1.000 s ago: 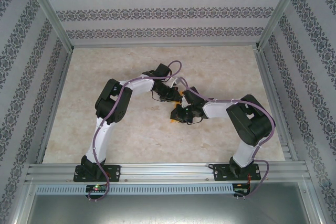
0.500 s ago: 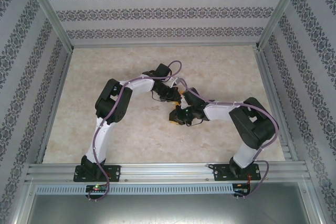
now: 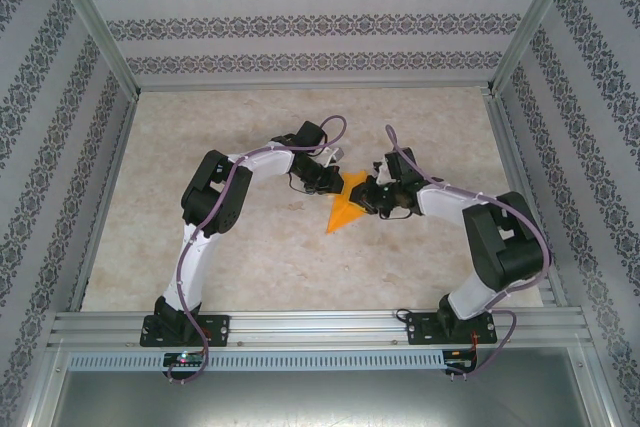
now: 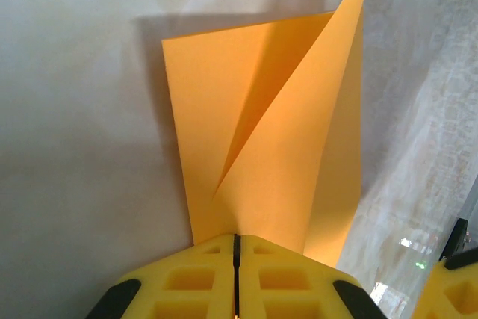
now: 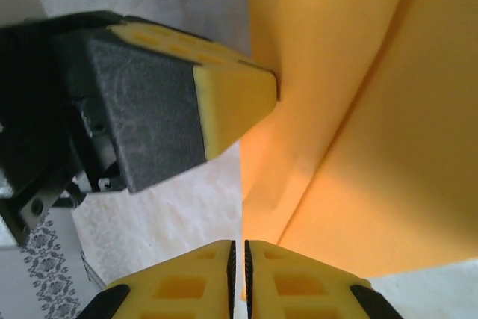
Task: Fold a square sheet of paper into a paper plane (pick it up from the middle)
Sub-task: Fourth fold the wing at the center of the table.
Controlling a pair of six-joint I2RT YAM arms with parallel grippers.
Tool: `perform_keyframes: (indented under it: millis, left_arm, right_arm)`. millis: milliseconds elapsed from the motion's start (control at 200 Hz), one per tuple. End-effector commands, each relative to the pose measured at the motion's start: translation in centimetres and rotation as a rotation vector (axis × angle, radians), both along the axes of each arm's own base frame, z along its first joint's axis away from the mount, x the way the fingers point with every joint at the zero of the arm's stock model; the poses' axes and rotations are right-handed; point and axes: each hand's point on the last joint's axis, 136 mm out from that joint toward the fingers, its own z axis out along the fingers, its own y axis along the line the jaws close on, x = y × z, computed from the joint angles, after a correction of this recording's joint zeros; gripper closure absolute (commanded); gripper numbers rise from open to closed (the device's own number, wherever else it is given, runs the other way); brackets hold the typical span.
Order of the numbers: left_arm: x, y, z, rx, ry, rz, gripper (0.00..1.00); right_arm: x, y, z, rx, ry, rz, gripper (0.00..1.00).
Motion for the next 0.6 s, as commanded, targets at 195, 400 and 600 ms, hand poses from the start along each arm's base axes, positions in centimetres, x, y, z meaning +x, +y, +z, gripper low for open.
perform_keyframes:
  millis: [195,400,600]
  left_arm:
    - [-3.5,3.3,-7.3,0.228,0.132,-0.007,0.91]
    - [-3.6,3.3,-7.3,0.229,0.134,-0.009,0.91]
    - [-3.7,3.5,-7.6,0.241,0.131,-0.027,0.91]
  right_arm:
    - [3.1,0.3,-1.7,-0.007,-0.006,0.006,0.86]
    - [3.6,-0.4,-4.0,-0.066,0.025,0.007,0.86]
    - [3.3,-1.8,-5.7,-0.155,0.063,0.011,0.87]
